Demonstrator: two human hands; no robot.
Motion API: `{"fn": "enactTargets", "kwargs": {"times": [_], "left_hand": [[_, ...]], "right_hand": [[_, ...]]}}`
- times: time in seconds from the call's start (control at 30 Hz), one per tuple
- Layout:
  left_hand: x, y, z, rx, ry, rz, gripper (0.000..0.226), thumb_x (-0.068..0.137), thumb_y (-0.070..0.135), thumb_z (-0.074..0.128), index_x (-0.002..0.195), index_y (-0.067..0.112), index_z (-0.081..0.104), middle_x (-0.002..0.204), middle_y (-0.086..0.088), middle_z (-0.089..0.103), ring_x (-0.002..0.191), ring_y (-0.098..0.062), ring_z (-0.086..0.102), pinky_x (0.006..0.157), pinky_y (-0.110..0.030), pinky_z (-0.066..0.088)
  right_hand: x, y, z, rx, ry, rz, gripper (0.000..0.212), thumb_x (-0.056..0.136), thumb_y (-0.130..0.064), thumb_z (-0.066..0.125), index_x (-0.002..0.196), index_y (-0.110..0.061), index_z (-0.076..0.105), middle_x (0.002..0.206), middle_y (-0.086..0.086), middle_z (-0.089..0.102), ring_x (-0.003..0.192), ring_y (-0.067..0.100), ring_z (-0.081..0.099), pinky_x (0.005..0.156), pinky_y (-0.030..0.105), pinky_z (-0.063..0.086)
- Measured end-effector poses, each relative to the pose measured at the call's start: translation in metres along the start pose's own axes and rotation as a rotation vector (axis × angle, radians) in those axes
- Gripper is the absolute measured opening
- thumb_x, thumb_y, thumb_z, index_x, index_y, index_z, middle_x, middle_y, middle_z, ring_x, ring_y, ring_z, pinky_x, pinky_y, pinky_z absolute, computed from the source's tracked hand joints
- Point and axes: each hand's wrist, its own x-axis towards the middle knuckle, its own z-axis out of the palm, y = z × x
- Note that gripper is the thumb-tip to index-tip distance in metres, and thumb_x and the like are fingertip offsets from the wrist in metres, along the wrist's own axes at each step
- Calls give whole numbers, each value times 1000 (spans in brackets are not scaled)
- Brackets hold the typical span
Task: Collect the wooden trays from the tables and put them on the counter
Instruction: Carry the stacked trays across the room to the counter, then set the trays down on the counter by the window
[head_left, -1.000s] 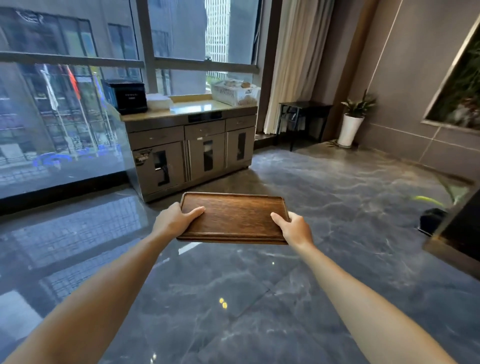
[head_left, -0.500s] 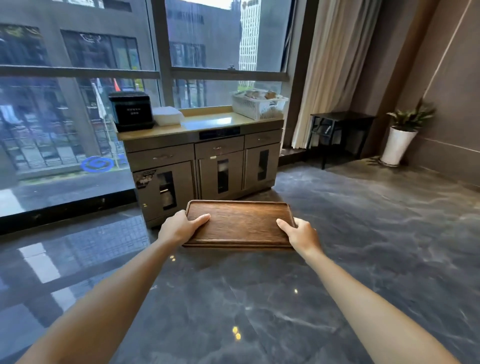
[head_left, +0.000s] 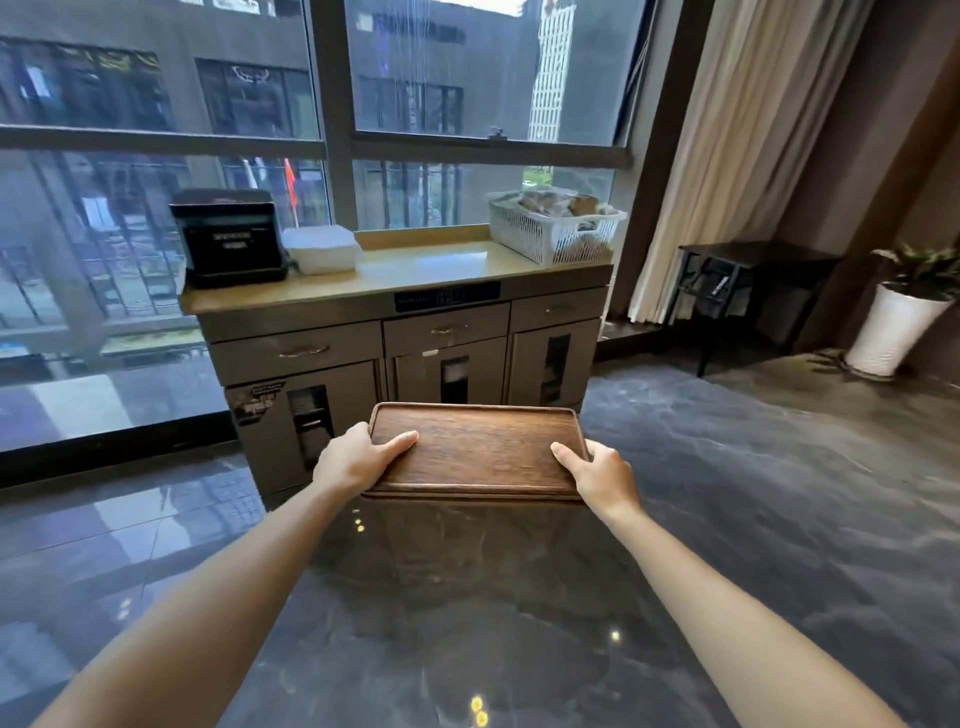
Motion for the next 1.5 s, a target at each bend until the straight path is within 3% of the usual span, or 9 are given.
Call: {"fn": "enactTargets", "kwargs": {"times": [0.3, 0.47, 0.67, 0.8, 0.9, 1.03, 1.2, 1.37, 1.5], "left_hand": [[249, 68, 24, 21, 26, -14, 70, 74, 70, 49, 111, 12, 56, 118, -10, 63, 107, -31, 58, 88, -38, 48], [357, 98, 33, -9, 55, -57, 65, 74, 69, 51, 106, 13, 56, 115, -10, 65, 106, -31, 58, 86, -37, 46], [477, 107, 55, -22, 84, -135, 65, 75, 68, 51, 106, 12, 56, 114, -11, 65, 107, -32, 58, 88, -38, 47], [567, 117, 70, -10, 109, -186, 67, 75, 68, 51, 109, 10, 55, 117, -12, 64, 108, -33, 57, 88, -39, 45], [639, 132, 69, 7, 135, -204, 72, 74, 69, 51, 113, 9, 55, 122, -13, 62, 112, -34, 55, 90, -39, 44], [727, 153, 60, -39, 181, -210, 68, 73, 69, 53, 107, 11, 61, 112, -12, 67, 103, -33, 60, 80, -35, 45], [822, 151, 55, -62, 228, -273, 67, 72, 70, 53, 105, 13, 62, 109, -11, 68, 100, -33, 61, 77, -32, 42], [926, 130, 59, -148, 156, -293, 67, 71, 66, 58, 103, 8, 63, 102, -13, 70, 95, -32, 63, 89, -43, 51], [1017, 114, 57, -47, 141, -318, 63, 72, 69, 53, 84, 8, 55, 95, -11, 66, 88, -30, 60, 75, -35, 49]], "right_hand": [[256, -18, 42, 41, -5, 6, 42, 87, -44, 55, 115, -14, 63, 109, 3, 69, 93, 19, 61, 81, 30, 49], [379, -36, 58, 8, 4, -18, 43, 86, -45, 55, 117, -17, 63, 109, 3, 69, 84, 13, 52, 75, 26, 41], [519, -39, 99, 28, -108, -39, 44, 86, -45, 55, 120, -16, 61, 112, 4, 68, 91, 16, 56, 81, 29, 45], [620, -41, 131, 42, -153, -79, 43, 86, -43, 56, 118, -14, 62, 109, 4, 69, 84, 12, 53, 67, 22, 41], [699, -54, 151, 57, -198, -95, 41, 86, -44, 56, 113, -14, 65, 105, 5, 69, 88, 18, 59, 72, 26, 39], [799, -84, 171, 58, -215, -122, 43, 83, -46, 58, 111, -15, 66, 105, 6, 70, 97, 25, 60, 75, 29, 40], [896, -114, 211, 37, -267, -143, 38, 82, -48, 58, 101, -17, 67, 85, -1, 65, 79, 18, 54, 65, 29, 38], [985, -123, 269, 3, -312, -123, 36, 81, -48, 58, 103, -20, 66, 89, 0, 65, 87, 22, 58, 75, 33, 45], [1058, -139, 318, -25, -293, -100, 34, 81, -47, 59, 99, -19, 66, 87, 4, 65, 83, 24, 57, 71, 33, 43]]}}
